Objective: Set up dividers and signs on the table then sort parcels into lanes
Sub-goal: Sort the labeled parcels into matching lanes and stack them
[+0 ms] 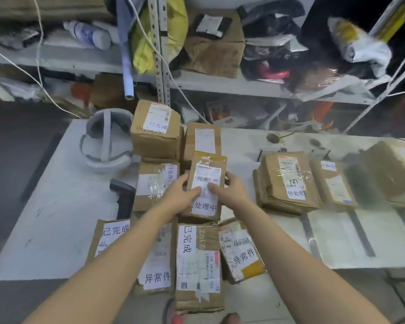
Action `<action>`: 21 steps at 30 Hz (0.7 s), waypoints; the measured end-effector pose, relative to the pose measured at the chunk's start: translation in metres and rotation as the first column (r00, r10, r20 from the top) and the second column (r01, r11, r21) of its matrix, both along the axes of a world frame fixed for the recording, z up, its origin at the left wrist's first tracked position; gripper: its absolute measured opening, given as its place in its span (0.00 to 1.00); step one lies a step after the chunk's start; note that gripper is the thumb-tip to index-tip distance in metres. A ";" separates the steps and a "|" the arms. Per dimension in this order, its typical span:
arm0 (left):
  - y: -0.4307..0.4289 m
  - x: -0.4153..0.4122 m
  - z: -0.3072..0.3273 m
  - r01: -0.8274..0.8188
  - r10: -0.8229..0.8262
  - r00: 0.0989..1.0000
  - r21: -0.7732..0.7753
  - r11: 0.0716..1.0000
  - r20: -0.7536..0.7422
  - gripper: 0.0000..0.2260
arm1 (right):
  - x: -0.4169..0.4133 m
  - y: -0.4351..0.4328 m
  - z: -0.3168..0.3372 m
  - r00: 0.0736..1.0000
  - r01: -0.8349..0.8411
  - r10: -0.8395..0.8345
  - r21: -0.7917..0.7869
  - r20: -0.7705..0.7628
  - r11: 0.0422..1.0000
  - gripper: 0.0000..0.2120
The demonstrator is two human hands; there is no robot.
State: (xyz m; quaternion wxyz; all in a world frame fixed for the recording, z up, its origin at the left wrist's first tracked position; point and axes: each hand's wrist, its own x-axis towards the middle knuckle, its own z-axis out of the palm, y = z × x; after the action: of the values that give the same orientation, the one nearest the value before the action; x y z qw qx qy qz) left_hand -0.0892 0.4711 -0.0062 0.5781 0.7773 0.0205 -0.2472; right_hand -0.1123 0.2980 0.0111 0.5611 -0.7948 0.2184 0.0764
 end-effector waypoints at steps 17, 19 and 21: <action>-0.165 0.012 0.100 0.032 -0.023 0.956 -0.024 0.999 0.294 0.27 | -0.023 -0.159 0.107 0.957 0.131 -0.157 0.119 0.244 0.984 0.17; -0.209 0.008 0.104 -0.002 0.004 0.953 -0.007 1.000 0.304 0.28 | -0.029 -0.198 0.112 0.960 0.144 -0.169 0.126 0.223 0.982 0.17; -0.254 0.003 0.107 -0.013 0.005 0.945 0.023 1.000 0.328 0.28 | -0.033 -0.241 0.115 0.962 0.145 -0.169 0.124 0.213 0.982 0.15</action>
State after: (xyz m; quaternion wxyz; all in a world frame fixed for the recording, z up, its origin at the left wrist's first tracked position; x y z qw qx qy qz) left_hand -0.0859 0.2171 0.1007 0.5650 0.8145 -0.0692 -0.1117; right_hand -0.1454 0.0568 0.1263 0.6283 -0.7470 0.2122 -0.0462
